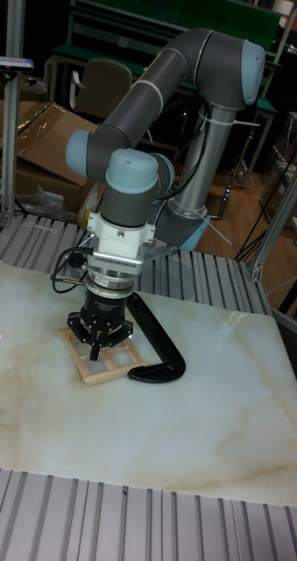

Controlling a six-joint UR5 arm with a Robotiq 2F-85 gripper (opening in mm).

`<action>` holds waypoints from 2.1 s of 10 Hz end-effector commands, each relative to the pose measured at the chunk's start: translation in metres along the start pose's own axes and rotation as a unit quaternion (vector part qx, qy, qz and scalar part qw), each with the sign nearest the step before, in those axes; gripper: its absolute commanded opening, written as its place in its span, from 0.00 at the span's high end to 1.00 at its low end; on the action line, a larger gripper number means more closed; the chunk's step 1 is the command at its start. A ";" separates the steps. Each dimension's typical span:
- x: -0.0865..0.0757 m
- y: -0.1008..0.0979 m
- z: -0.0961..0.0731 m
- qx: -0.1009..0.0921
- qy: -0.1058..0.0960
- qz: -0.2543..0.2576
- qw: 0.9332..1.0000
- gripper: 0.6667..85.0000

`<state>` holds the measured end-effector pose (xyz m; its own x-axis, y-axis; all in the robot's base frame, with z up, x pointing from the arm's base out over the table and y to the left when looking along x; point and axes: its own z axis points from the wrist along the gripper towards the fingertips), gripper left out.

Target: Open a sliding window

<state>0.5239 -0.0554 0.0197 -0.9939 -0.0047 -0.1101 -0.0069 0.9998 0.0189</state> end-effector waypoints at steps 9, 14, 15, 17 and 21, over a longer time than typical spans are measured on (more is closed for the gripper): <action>0.002 0.002 0.006 -0.007 -0.006 0.002 1.000 1.00; 0.003 0.000 0.007 -0.008 -0.008 -0.002 1.000 1.00; 0.005 -0.001 0.007 -0.009 -0.008 -0.003 1.000 1.00; 0.005 0.008 0.003 -0.006 -0.004 0.009 1.000 1.00; 0.004 0.011 0.003 -0.006 -0.002 0.009 1.000 1.00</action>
<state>0.5189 -0.0475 0.0152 -0.9937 0.0018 -0.1121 -0.0009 0.9997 0.0238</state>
